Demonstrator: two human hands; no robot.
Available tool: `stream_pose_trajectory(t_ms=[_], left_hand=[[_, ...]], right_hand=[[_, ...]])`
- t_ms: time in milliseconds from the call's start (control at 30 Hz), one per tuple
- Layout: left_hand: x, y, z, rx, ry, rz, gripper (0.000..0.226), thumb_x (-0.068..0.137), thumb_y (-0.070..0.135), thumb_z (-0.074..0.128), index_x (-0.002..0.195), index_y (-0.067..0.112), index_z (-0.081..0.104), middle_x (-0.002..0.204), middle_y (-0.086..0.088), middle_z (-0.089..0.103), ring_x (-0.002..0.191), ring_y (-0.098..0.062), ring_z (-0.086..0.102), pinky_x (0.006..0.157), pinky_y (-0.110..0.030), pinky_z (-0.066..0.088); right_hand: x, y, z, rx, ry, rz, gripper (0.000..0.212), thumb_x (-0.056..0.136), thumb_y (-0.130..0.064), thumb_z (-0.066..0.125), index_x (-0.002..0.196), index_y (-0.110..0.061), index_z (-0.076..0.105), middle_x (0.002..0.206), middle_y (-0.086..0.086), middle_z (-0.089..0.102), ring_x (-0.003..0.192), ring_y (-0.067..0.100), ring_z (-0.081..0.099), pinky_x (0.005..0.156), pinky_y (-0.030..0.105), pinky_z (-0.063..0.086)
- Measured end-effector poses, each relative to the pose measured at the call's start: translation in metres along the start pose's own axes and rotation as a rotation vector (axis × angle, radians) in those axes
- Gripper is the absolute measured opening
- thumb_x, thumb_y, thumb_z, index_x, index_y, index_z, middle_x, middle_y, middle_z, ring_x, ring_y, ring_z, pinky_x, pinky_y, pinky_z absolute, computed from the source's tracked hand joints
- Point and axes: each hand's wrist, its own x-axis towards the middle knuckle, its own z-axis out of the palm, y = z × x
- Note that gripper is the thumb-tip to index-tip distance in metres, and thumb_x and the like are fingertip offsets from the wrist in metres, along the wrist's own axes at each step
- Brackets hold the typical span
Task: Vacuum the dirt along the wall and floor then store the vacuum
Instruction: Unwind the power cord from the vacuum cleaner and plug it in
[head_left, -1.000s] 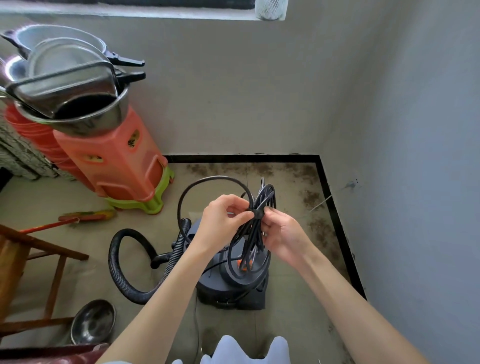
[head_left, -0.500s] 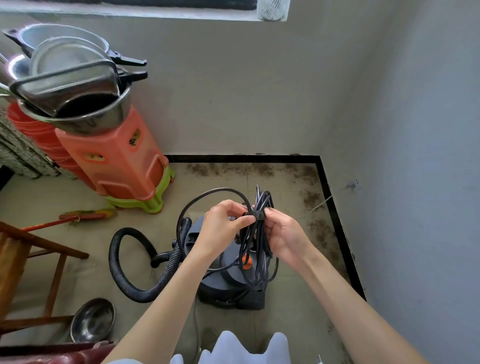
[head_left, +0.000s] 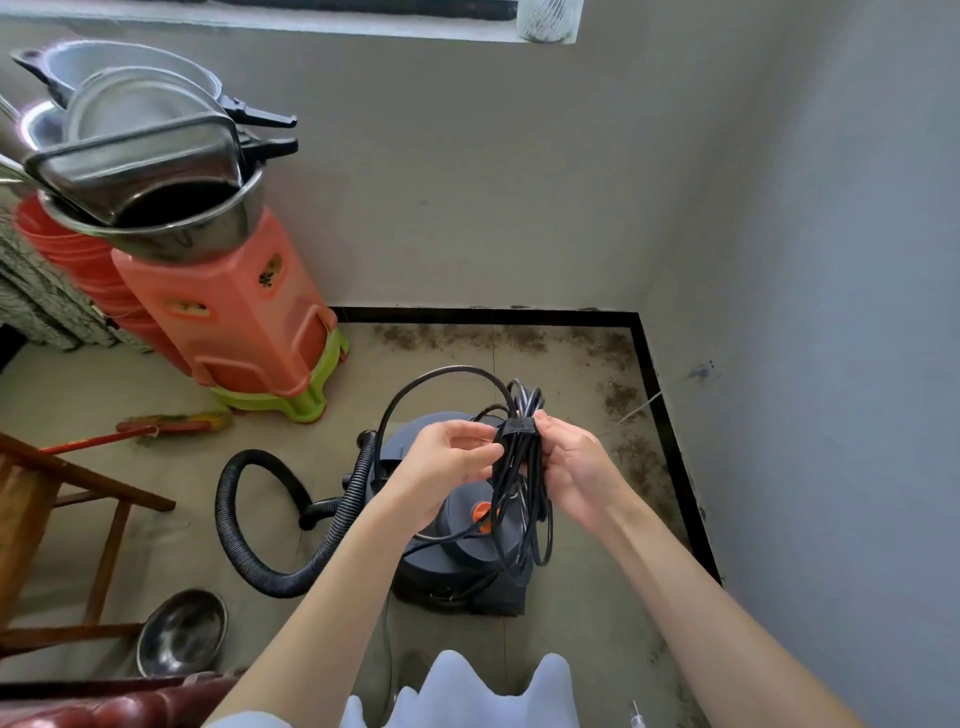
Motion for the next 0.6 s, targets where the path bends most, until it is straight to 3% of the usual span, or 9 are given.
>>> stream_pose_trajectory(t_ms=[67,200,267,367,500,600], left_hand=[[-0.001,-0.003,0.002,0.077,0.026,0.029,0.023,0.084,0.004,0.067,0.107,0.0,0.064,0.097,-0.01,0.069,0.082,-0.013,0.065,0.071,-0.018,0.055],[-0.005,-0.008,0.008,0.389,0.157,0.301,0.025,0.082,0.011,0.07,0.103,0.017,0.058,0.079,0.002,0.063,0.072,-0.011,0.06,0.071,-0.018,0.049],[-0.005,-0.009,0.009,0.453,0.125,0.38,0.027,0.083,0.011,0.069,0.106,0.021,0.061,0.073,0.003,0.06,0.065,-0.008,0.057,0.069,-0.016,0.047],[-0.004,-0.009,0.008,0.506,0.148,0.413,0.02,0.082,0.012,0.07,0.102,0.015,0.067,0.069,0.007,0.058,0.058,-0.001,0.052,0.064,-0.01,0.043],[-0.002,-0.004,0.007,0.502,0.178,0.373,0.005,0.081,0.013,0.071,0.085,0.013,0.067,0.074,0.007,0.058,0.065,-0.002,0.05,0.064,-0.012,0.04],[-0.004,0.002,0.005,0.432,0.169,0.346,0.016,0.084,0.012,0.067,0.071,0.02,0.063,0.059,0.011,0.058,0.052,0.003,0.05,0.06,-0.018,0.041]], right_hand=[[-0.001,-0.001,-0.001,0.005,-0.015,0.008,0.033,0.102,-0.023,0.042,0.093,-0.001,0.064,0.085,0.014,0.07,0.074,0.022,0.067,0.078,0.038,0.054],[-0.002,-0.001,-0.002,0.068,-0.058,0.015,0.036,0.09,-0.022,0.056,0.11,0.008,0.056,0.106,0.027,0.061,0.092,0.031,0.064,0.075,0.036,0.057],[-0.002,-0.001,-0.006,0.063,-0.085,0.026,0.046,0.085,-0.023,0.06,0.117,0.009,0.054,0.111,0.029,0.056,0.099,0.035,0.059,0.09,0.045,0.054],[-0.006,0.0,-0.01,0.037,-0.139,0.039,0.043,0.089,-0.013,0.056,0.124,0.013,0.053,0.114,0.027,0.061,0.1,0.031,0.062,0.099,0.045,0.047],[-0.009,0.001,-0.01,-0.02,-0.194,0.034,0.045,0.08,-0.004,0.059,0.124,0.008,0.055,0.114,0.02,0.065,0.106,0.027,0.063,0.103,0.041,0.046],[-0.011,0.003,-0.005,-0.165,-0.195,0.027,0.037,0.087,0.01,0.057,0.122,-0.002,0.056,0.108,0.012,0.069,0.101,0.02,0.066,0.096,0.033,0.051]])
